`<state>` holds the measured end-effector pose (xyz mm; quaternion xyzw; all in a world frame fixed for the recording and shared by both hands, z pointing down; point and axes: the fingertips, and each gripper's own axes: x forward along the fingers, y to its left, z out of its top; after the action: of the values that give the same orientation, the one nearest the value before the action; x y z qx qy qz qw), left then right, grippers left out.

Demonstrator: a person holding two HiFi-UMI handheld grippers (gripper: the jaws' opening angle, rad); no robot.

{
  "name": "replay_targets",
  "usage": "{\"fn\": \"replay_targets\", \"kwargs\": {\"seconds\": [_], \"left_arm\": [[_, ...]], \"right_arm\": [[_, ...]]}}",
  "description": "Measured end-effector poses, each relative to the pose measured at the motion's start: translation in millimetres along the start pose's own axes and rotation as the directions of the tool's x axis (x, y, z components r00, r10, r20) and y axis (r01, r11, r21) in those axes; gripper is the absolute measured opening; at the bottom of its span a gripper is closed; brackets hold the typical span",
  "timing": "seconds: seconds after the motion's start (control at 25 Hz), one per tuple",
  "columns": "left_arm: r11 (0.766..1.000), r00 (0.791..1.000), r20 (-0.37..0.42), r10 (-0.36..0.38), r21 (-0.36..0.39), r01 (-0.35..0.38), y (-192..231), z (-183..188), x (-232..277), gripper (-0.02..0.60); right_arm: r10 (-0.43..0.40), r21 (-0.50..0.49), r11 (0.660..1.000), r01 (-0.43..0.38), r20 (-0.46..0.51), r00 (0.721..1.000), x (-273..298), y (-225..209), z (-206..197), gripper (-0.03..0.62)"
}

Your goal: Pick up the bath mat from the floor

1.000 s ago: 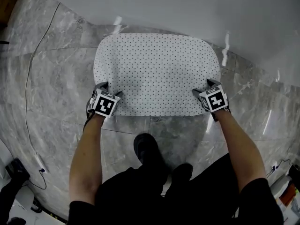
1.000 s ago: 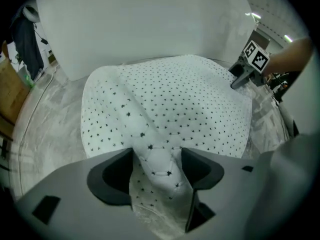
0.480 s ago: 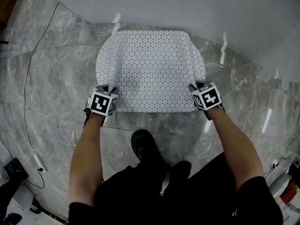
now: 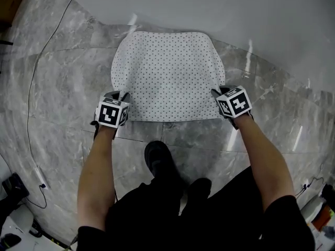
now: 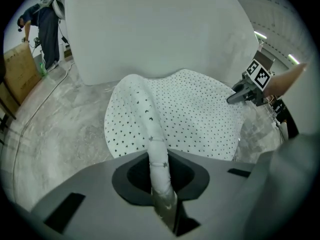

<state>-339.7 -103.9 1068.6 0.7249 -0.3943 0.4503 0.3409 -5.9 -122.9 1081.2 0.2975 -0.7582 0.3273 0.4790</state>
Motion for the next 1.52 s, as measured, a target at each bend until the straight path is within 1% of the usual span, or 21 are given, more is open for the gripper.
{"fn": "replay_targets", "kwargs": {"seconds": [0.28,0.48,0.68,0.76,0.88,0.96,1.04,1.2,1.32,1.52], "left_arm": [[1.0,0.999,0.039,0.027,-0.003,-0.027,-3,8,-11,0.05],[1.0,0.997,0.073,0.016,-0.018,-0.015,-5,12,-15,0.049],[1.0,0.998,0.066,0.003,0.018,-0.004,-16,15,-11,0.049],[1.0,0.997,0.08,-0.002,0.026,0.0,-20,19,-12,0.049],[1.0,0.993,0.12,-0.008,0.021,0.006,-22,29,-16,0.049],[1.0,0.989,0.148,-0.01,0.011,0.008,-23,35,-20,0.048],[1.0,0.984,0.178,-0.004,-0.005,0.005,-23,39,-25,0.048],[0.999,0.971,0.24,0.018,-0.05,-0.006,-16,51,-38,0.048],[0.999,0.969,0.245,0.025,-0.038,-0.017,-18,54,-44,0.048],[0.999,0.971,0.236,0.04,-0.016,-0.037,-24,52,-43,0.048]], "right_arm": [[0.016,-0.023,1.0,-0.015,0.044,0.999,-14,3,10,0.038],[0.023,-0.042,0.999,-0.021,0.056,0.998,-19,6,11,0.038],[0.008,-0.036,0.999,-0.006,0.038,0.999,-24,-2,-2,0.037],[-0.005,-0.026,1.0,0.007,0.043,0.999,-27,-9,-6,0.037],[-0.019,-0.012,1.0,0.02,0.085,0.996,-38,-16,0,0.035],[-0.019,-0.019,1.0,0.021,0.119,0.993,-46,-15,10,0.035],[-0.014,-0.021,1.0,0.017,0.156,0.988,-55,-14,20,0.035],[-0.017,0.013,1.0,0.015,0.23,0.973,-72,-21,39,0.035],[-0.023,0.015,1.0,0.02,0.238,0.971,-79,-24,45,0.035],[-0.024,-0.011,1.0,0.027,0.22,0.975,-75,-16,39,0.035]]}}
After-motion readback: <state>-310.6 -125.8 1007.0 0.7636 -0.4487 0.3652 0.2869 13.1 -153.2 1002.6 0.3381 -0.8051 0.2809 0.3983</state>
